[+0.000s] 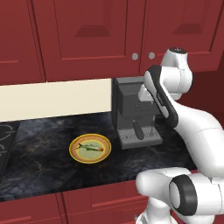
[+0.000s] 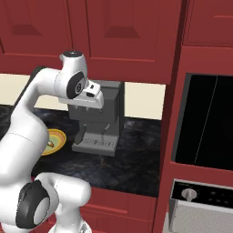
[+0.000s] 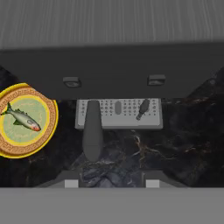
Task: Place the fish on the bottom rack of the oven, and slide the tray back inside. Close the oven door.
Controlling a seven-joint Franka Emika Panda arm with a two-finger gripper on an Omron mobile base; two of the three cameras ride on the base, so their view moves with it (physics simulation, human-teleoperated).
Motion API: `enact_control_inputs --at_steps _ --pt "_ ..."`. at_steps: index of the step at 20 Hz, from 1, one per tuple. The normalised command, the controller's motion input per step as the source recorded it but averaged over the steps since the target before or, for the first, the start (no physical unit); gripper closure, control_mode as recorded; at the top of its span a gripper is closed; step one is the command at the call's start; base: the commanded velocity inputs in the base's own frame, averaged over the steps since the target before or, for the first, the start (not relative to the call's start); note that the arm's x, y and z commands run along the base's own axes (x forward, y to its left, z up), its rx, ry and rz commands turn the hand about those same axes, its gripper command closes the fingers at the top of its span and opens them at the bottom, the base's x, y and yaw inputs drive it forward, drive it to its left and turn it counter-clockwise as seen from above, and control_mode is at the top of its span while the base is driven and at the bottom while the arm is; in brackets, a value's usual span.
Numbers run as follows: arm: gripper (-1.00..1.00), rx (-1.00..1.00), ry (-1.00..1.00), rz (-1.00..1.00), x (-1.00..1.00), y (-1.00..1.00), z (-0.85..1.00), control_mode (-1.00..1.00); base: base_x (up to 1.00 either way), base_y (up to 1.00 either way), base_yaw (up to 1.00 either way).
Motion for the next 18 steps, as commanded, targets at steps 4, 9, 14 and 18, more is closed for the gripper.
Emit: enact_control_inputs --at_steps 4,9,14,18 --pt "-1.00 0.00 0.03 0.00 -0.12 0.21 -0.13 -1.00 0.00 0.00 0.00" --pt "-1.00 -0.04 0.01 0.04 -0.55 0.54 -0.27 -1.00 0.00 0.00 0.00" --pt "-1.00 -0.06 0.00 0.11 -0.31 0.76 -0.27 -1.00 0.00 0.00 0.00" --pt "-1.00 -0.07 0.00 0.16 0.00 0.85 -0.29 -1.00 0.00 0.00 0.00"
